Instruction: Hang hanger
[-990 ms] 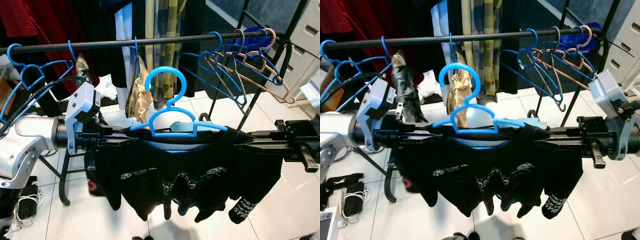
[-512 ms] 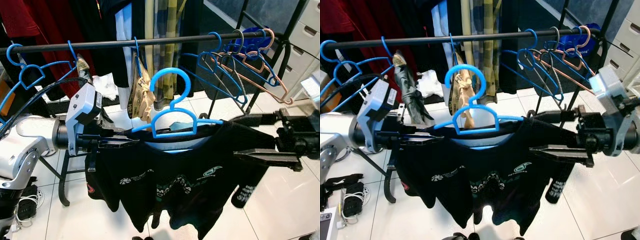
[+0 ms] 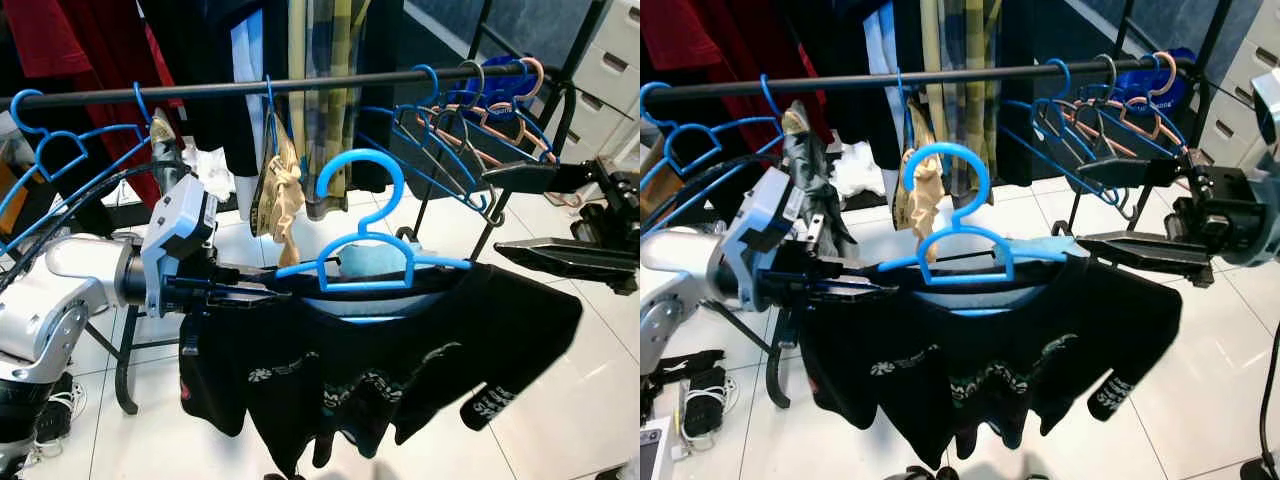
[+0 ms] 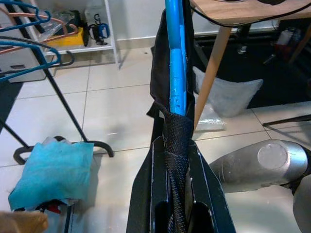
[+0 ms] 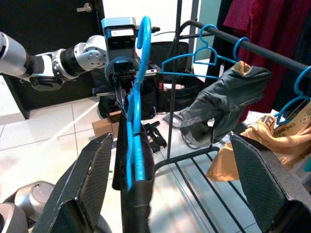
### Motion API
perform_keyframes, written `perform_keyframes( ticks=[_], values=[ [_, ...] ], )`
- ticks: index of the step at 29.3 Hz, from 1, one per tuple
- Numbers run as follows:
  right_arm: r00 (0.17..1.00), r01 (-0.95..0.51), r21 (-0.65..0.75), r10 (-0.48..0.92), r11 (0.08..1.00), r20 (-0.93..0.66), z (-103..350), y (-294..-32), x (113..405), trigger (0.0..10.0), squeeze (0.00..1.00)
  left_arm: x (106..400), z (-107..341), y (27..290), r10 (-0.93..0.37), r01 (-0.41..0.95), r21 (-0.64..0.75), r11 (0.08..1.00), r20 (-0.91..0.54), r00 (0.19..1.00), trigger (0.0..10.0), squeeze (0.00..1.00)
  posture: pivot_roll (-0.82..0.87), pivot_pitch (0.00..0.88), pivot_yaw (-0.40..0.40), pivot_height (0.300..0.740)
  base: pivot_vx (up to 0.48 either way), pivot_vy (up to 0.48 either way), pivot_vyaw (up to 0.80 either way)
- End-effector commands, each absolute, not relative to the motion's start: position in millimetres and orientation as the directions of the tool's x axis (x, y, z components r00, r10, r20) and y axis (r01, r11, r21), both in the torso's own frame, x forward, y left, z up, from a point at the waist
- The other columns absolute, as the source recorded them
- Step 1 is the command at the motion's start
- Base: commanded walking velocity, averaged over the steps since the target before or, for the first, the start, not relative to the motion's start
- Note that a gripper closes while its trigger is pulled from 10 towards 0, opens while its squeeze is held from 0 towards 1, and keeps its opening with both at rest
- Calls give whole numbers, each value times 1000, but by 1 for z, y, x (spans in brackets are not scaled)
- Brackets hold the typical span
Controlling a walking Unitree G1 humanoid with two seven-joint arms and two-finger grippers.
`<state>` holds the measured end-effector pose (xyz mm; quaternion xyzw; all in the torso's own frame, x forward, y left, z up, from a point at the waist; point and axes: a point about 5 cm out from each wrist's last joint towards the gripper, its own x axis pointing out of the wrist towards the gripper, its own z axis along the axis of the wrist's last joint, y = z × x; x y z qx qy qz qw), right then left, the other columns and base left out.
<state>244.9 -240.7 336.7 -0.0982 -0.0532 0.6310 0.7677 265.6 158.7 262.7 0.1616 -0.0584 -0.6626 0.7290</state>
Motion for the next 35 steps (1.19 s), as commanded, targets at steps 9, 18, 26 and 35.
perform_keyframes(
  ticks=[9, 18, 26, 35],
  values=[
    [-2, -989, -146, 985, -28, -174, 327, -213, 250, 10000, 0, 260, 264, 134, -994, 947, 318, -47, -111, -13, 0, 0, -118, 109, 43, 740, 0, 0, 0],
    [-78, -990, -93, 955, -109, -285, 315, -204, 255, 9490, 0, 260, 264, 129, -994, 946, 318, -67, -109, -34, 0, 0, -118, 111, 40, 740, 0, 0, 0],
    [-59, -990, -98, 936, -99, -347, 308, -203, 261, 0, 0, 258, 263, 127, -993, 945, 317, -76, -113, -42, 0, 0, -118, 108, 40, 740, 0, 0, 0],
    [-59, -990, -96, 925, -102, -376, 307, -204, 264, 0, 0, 258, 260, 124, -989, 942, 320, -100, -138, -58, 0, 0, -123, 103, 40, 740, 0, 0, 0]
  ],
)
